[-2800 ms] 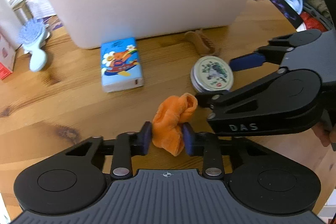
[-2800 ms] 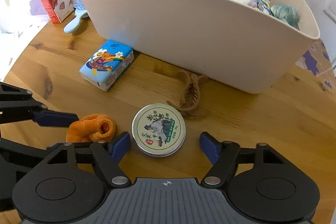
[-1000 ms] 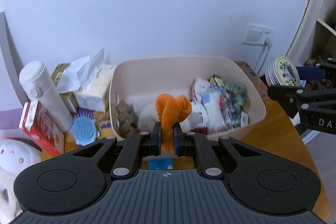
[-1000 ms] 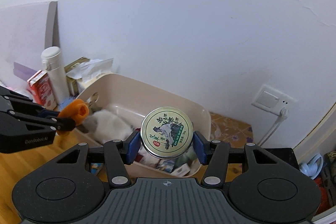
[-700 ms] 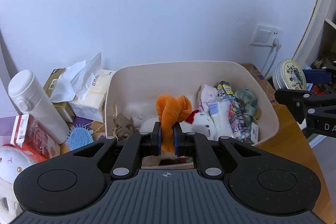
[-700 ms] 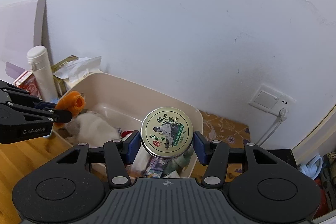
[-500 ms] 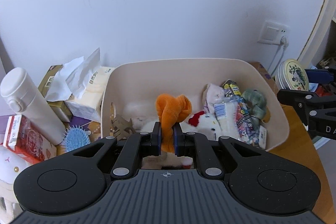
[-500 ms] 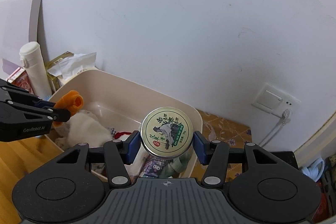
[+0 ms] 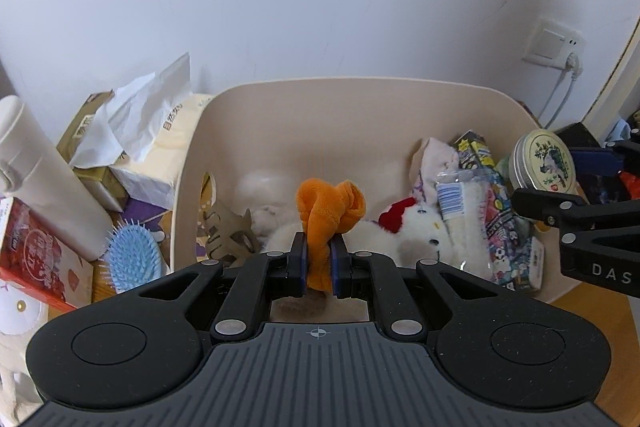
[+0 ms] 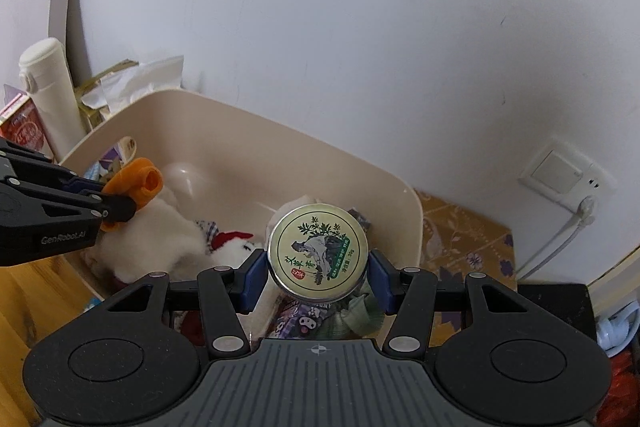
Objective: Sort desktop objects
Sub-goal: 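Lift sock and tin and carry them over the basket, then open both tools to drop sock and tin into the basket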
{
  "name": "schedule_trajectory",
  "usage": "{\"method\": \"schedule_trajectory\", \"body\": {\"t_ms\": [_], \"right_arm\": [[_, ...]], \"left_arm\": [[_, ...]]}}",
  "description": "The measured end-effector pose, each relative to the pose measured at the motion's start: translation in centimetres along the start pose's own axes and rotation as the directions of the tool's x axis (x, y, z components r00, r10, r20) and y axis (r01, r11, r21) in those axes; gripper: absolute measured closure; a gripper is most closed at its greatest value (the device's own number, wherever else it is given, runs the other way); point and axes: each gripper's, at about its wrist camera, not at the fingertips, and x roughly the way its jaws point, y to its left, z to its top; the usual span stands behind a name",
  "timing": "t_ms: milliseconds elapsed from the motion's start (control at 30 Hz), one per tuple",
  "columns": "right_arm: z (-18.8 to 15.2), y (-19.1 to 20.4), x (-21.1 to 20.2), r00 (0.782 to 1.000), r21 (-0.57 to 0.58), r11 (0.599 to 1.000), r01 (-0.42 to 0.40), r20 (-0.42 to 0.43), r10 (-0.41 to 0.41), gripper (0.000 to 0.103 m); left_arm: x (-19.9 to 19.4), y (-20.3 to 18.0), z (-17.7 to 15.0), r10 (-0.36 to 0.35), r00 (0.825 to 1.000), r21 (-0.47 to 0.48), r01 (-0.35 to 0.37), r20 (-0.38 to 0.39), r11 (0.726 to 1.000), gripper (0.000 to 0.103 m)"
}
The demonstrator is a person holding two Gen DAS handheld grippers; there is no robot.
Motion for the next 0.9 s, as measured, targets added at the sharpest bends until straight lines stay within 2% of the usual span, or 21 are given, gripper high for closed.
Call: {"method": "schedule_trajectory", "body": {"t_ms": [167, 367, 400, 433, 467, 500, 533, 567, 600, 733, 833, 900], "right_arm": [[-0.3, 0.0, 1.5, 0.999, 0.005, 1.0, -0.003, -0.033, 0.003, 0.052], [-1.1, -0.3, 2.6, 0.997, 0.026, 1.0, -0.016, -0.076, 0.018, 0.051], [-1.1, -0.3, 2.7, 0.997, 0.029, 0.999, -0.017, -0.081, 0.019, 0.044], [-1.3, -0.4, 2.7, 0.996, 0.032, 0.999, -0.013, -0.085, 0.015, 0.043], [-1.4, -0.4, 2.6, 0.996, 0.036, 0.999, -0.014, -0.089, 0.017, 0.042], [-1.4, -0.4, 2.5, 0.996, 0.04, 0.999, -0.015, -0.092, 0.019, 0.042], [-1.4, -0.4, 2.3, 0.996, 0.044, 0.999, -0.016, -0.092, 0.02, 0.041], [-1.4, -0.4, 2.2, 0.996, 0.045, 0.999, -0.014, -0.091, 0.018, 0.038], [-1.4, -0.4, 2.0, 0.996, 0.046, 0.999, -0.012, -0.088, 0.016, 0.035], [-1.1, -0.4, 0.9, 0.998, 0.055, 0.998, -0.006, -0.069, 0.009, 0.026], [-1.0, -0.5, -0.1, 0.999, 0.069, 0.998, -0.004, -0.053, 0.008, 0.023], [-1.0, -0.5, -0.7, 0.999, 0.078, 0.997, 0.002, -0.043, 0.001, 0.01]], "left_arm": [[1.4, 0.0, -0.2, 0.001, 0.998, -0.008, -0.002, -0.055, 1.0, 0.092], [1.7, -0.1, -0.3, -0.001, 0.998, -0.008, 0.001, -0.068, 1.0, 0.092], [1.7, -0.1, -0.3, -0.005, 0.998, -0.008, 0.005, -0.069, 1.0, 0.091], [1.6, -0.2, -0.3, -0.009, 0.997, -0.009, 0.008, -0.071, 1.0, 0.088], [1.6, -0.2, -0.3, -0.013, 0.997, -0.01, 0.012, -0.072, 1.0, 0.077], [1.5, -0.2, -0.4, -0.018, 0.997, -0.012, 0.017, -0.073, 1.0, 0.058], [1.4, -0.3, -0.4, -0.013, 0.997, -0.014, 0.012, -0.071, 1.0, 0.05], [1.1, -0.3, -0.5, -0.002, 0.998, -0.015, 0.001, -0.065, 1.0, 0.035], [0.8, -0.3, -0.6, 0.007, 0.998, -0.019, -0.008, -0.057, 1.0, 0.029], [0.1, -0.1, -0.7, -0.009, 0.998, -0.032, 0.007, -0.055, 0.999, 0.028], [-0.7, 0.2, -0.8, -0.014, 0.999, -0.032, 0.012, -0.038, 0.999, 0.025], [-1.5, 0.5, -0.9, -0.006, 1.0, -0.038, 0.005, -0.025, 0.999, 0.024]]}}
